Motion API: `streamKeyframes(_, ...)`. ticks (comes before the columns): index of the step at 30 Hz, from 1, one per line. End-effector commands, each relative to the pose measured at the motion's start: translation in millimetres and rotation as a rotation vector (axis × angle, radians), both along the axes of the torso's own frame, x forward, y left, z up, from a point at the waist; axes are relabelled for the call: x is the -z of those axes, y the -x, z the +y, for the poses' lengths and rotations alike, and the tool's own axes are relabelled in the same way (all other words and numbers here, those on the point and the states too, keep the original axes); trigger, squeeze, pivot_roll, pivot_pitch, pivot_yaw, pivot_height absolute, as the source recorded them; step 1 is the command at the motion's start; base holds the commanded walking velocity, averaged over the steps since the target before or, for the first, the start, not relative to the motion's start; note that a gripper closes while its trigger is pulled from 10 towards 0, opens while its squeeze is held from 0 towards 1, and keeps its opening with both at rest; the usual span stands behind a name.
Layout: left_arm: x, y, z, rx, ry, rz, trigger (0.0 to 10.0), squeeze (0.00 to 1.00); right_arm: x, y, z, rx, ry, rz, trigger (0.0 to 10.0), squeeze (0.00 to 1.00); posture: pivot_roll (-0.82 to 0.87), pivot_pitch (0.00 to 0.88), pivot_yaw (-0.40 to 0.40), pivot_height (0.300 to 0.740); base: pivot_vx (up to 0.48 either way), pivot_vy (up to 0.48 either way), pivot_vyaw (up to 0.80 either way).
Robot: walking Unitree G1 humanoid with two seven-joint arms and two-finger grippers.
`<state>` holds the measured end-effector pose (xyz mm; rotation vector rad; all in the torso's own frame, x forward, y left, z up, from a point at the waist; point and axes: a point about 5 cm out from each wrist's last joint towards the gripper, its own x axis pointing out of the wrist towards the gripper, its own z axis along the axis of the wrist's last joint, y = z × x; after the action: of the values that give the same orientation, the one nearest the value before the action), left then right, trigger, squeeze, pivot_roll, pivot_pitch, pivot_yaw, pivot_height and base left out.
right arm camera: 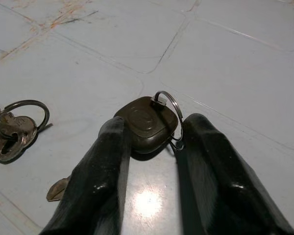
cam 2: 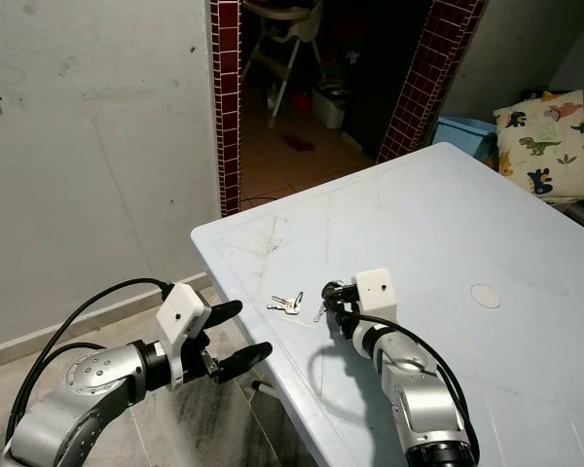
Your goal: Hang keys on a hook
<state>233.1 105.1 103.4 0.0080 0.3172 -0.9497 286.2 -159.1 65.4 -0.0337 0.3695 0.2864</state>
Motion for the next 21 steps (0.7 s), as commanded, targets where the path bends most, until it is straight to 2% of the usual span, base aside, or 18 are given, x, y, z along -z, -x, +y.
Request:
streamKeyframes(1, 0.0, 0.8, -4.2, 0.02, -0.004, -0.003, 10.0, 0.0, 6.8, 1.7, -5.3, 0.016, 0.004, 0.039, 0.0, 0.0, 0.07, 0.0, -0.106, 0.74, 0.0, 0.0, 0.0)
streamKeyframes(21, 1.4, -0.5, -3.7, 0.02, -0.01, -0.005, 10.0, 0.0, 7.6, 1.6, -8.1, 0.041, -0.013, 0.038, 0.0, 0.0, 0.07, 0.0, -0.098, 0.74, 0.0, 0.0, 0.0)
